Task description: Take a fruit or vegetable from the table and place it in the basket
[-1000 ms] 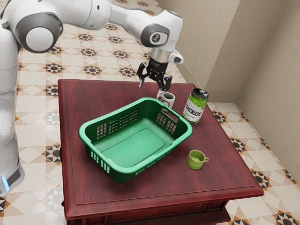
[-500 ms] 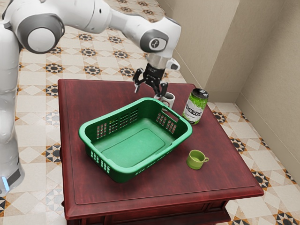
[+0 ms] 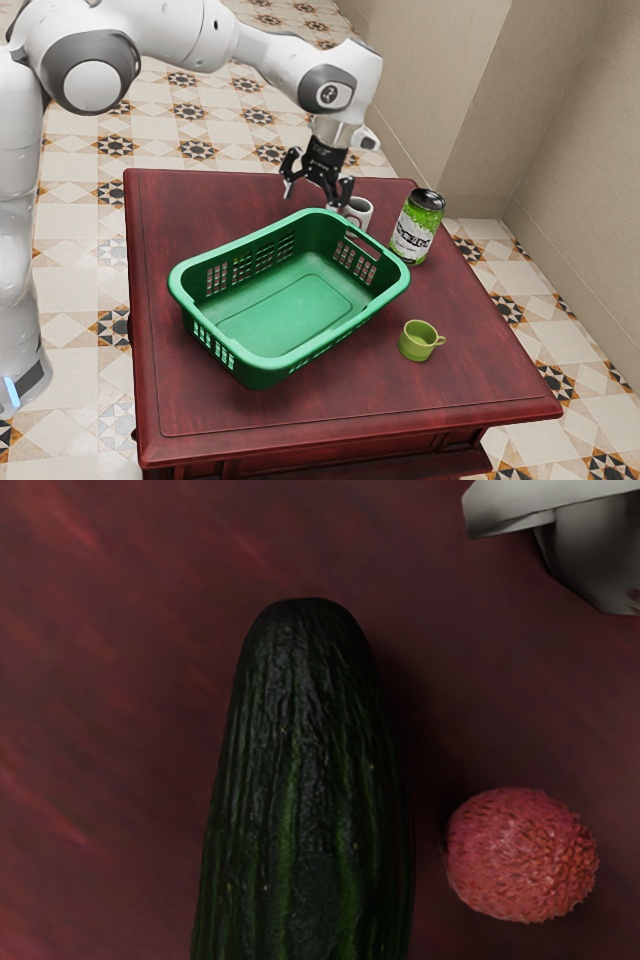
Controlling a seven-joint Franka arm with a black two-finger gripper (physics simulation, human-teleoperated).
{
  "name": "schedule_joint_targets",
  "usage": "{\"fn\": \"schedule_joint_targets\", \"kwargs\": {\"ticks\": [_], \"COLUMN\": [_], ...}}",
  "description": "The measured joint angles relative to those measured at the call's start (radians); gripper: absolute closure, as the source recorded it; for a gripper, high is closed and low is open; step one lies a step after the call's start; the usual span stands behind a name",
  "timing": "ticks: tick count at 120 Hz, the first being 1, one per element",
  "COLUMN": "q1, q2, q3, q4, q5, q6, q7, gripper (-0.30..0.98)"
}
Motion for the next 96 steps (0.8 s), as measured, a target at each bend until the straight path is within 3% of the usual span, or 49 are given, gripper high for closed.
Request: {"fn": "schedule_joint_targets", "kwargs": {"ticks": [96], "q1": [0.0], "q2": [0.02], "q3": [0.013], "q4": [-0.019], "q5": [-0.003], "q6": [0.004], "q7": [0.0], "gripper": [0.0]}}
